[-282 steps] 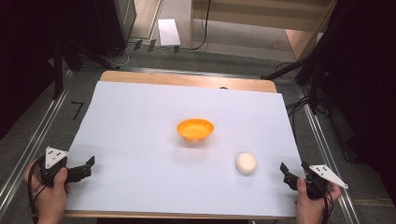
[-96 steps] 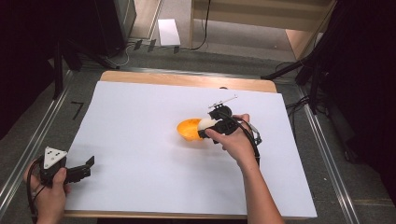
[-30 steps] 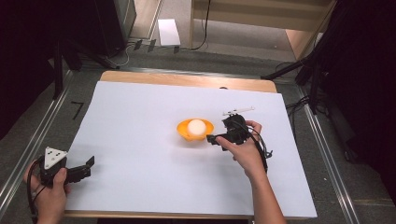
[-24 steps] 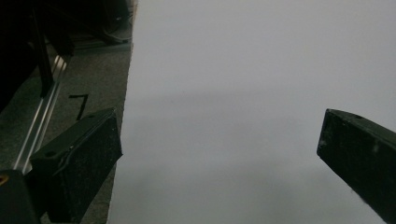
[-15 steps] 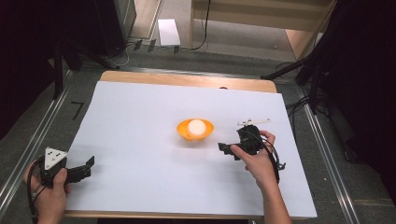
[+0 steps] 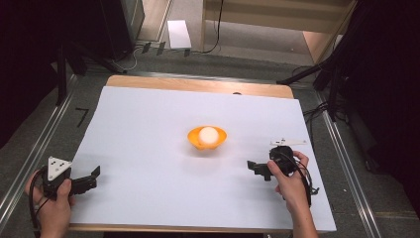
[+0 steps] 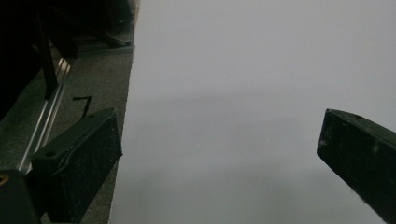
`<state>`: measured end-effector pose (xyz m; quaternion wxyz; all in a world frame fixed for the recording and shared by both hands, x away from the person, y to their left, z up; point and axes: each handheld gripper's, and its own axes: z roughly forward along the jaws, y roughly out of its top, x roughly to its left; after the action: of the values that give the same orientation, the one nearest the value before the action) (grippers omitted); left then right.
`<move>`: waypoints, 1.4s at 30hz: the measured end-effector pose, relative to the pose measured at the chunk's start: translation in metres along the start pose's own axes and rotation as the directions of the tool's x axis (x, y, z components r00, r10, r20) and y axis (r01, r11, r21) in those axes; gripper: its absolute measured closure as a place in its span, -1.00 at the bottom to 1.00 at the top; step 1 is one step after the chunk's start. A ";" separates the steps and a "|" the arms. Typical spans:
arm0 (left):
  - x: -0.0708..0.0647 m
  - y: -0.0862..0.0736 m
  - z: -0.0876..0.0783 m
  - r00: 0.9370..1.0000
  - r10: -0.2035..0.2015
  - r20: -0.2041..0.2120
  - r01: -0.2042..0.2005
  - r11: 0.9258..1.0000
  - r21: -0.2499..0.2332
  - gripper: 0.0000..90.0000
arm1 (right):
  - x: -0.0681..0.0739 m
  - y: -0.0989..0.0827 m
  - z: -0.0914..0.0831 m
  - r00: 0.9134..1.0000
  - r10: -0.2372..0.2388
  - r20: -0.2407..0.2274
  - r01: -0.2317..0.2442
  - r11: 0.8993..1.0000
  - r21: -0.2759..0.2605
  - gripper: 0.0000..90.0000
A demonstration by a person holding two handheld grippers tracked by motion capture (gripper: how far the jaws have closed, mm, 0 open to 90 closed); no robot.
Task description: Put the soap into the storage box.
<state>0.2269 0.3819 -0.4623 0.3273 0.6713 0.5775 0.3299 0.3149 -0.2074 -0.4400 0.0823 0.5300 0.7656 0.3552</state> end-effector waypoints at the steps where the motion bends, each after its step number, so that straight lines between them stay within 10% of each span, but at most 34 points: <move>1: 0.000 0.000 0.000 1.000 0.000 0.000 0.000 1.000 0.000 -0.99 | -0.002 -0.002 -0.001 1.000 0.002 0.005 -0.002 1.000 -0.003 -0.90; 29: 0.000 0.000 0.000 1.000 0.002 -0.002 -0.002 1.000 -0.003 -0.99 | -0.062 -0.084 -0.049 0.992 0.065 0.111 -0.051 0.990 -0.132 -0.72; 42: 0.000 0.000 0.000 1.000 0.002 0.005 -0.002 1.000 0.006 -0.99 | -0.087 -0.114 -0.064 0.984 0.099 0.151 -0.052 0.957 -0.287 -0.71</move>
<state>0.2272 0.3822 -0.4620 0.3265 0.6735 0.5770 0.3268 0.2339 -0.3335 -0.4864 0.2058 0.5692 0.6771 0.4186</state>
